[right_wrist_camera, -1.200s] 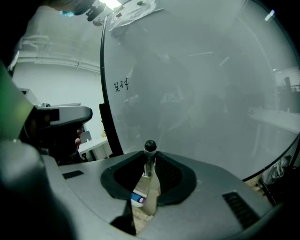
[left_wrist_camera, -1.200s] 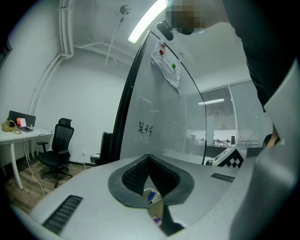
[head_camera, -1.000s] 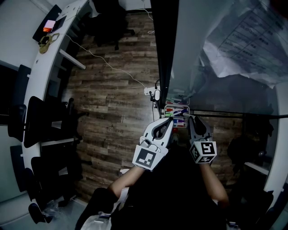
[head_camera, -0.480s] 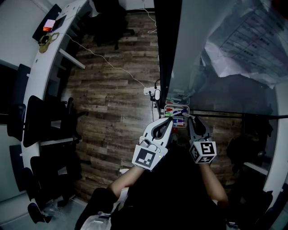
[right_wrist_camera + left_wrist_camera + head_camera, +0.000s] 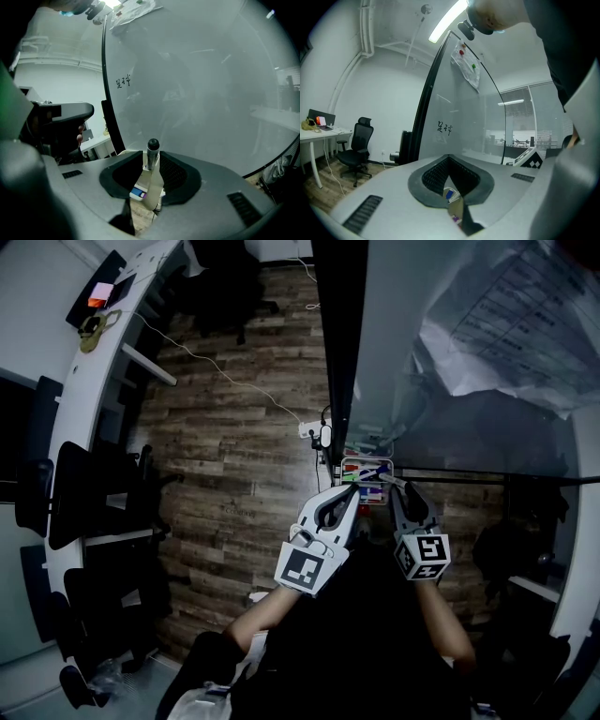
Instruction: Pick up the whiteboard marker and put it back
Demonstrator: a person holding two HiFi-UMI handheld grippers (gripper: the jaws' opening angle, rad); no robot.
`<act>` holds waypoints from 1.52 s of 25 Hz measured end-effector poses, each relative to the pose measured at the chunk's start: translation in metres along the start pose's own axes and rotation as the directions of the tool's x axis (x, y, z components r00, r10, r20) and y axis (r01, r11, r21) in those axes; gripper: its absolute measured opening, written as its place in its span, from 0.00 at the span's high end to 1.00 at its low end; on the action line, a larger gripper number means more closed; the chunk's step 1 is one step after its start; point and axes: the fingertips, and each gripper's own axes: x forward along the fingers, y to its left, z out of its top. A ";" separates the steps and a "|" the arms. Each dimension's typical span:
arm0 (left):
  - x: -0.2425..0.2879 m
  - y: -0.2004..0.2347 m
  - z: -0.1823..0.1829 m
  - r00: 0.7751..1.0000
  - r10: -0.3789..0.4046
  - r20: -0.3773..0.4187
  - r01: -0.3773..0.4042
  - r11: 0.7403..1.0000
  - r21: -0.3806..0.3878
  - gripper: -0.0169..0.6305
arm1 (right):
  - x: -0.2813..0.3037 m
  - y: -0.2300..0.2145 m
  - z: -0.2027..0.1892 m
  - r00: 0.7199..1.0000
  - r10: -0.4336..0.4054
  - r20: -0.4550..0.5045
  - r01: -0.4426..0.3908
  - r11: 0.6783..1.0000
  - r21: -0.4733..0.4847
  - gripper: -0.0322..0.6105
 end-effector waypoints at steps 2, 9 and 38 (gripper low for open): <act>0.000 -0.001 0.000 1.000 -0.004 0.002 0.004 1.000 0.003 0.96 | -0.001 -0.001 -0.001 1.000 -0.004 -0.001 0.004 1.000 0.001 0.79; -0.001 -0.003 0.000 1.000 -0.005 0.000 0.005 1.000 0.001 0.96 | -0.004 -0.001 -0.003 1.000 -0.008 -0.003 0.008 1.000 -0.001 0.79; -0.012 -0.015 -0.001 1.000 -0.015 0.016 0.015 1.000 -0.008 0.96 | -0.030 -0.001 -0.002 0.999 -0.041 0.031 0.040 0.999 0.037 0.93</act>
